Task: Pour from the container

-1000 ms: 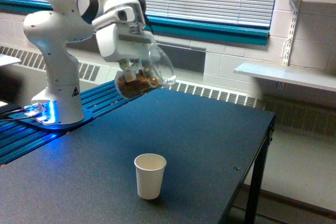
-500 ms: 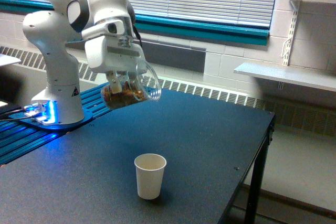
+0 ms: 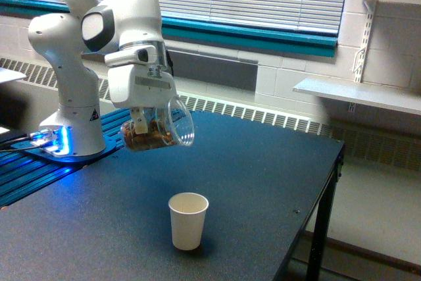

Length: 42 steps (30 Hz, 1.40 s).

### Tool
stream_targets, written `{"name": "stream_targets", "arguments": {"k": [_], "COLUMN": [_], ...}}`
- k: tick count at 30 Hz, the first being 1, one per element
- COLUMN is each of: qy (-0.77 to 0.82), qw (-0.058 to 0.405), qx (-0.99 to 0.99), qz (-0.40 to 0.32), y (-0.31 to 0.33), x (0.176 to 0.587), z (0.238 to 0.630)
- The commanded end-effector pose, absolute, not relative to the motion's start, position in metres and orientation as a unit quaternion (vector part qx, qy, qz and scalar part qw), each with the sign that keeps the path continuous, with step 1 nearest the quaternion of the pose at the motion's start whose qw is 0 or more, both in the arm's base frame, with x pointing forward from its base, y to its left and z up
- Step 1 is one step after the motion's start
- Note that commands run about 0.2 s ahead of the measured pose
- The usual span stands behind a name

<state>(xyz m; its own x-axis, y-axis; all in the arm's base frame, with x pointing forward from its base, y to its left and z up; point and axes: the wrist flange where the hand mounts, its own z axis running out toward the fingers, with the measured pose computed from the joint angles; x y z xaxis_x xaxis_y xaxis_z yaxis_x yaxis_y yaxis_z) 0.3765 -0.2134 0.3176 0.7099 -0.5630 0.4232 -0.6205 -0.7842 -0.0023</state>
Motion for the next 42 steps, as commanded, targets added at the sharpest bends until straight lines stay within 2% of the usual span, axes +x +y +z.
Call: {"name": "stream_targets", "arguments": {"k": [1,15,42], "qy": [-0.367,-0.377,-0.361], "qw": [0.076,0.103,0.158], "qx": [0.904,0.903,0.908], "qz": [0.204,0.179,0.143], "y": [-0.223,-0.226,-0.210], "x": [0.372,0.371,0.388], "z": [0.314,0.296,0.284]}}
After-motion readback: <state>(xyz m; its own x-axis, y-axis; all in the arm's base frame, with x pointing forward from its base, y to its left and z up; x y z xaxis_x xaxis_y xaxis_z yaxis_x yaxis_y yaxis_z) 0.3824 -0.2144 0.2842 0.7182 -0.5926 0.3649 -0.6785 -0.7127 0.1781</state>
